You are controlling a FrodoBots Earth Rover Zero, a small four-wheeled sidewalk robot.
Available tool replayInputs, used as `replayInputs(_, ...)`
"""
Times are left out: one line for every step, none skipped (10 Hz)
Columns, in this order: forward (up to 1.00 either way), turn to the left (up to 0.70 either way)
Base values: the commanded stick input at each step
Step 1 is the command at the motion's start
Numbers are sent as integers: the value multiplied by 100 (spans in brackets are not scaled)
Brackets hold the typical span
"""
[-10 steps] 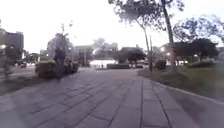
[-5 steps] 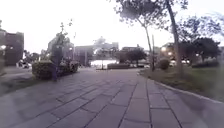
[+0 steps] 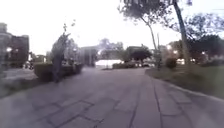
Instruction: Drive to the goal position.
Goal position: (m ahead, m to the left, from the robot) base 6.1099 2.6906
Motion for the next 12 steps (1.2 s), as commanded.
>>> replayInputs(70, 0)
replayInputs(70, 0)
replayInputs(70, 0)
replayInputs(70, 0)
replayInputs(70, 0)
replayInputs(70, 0)
replayInputs(70, 0)
replayInputs(70, 0)
replayInputs(70, 0)
replayInputs(70, 0)
replayInputs(70, 0)
replayInputs(70, 0)
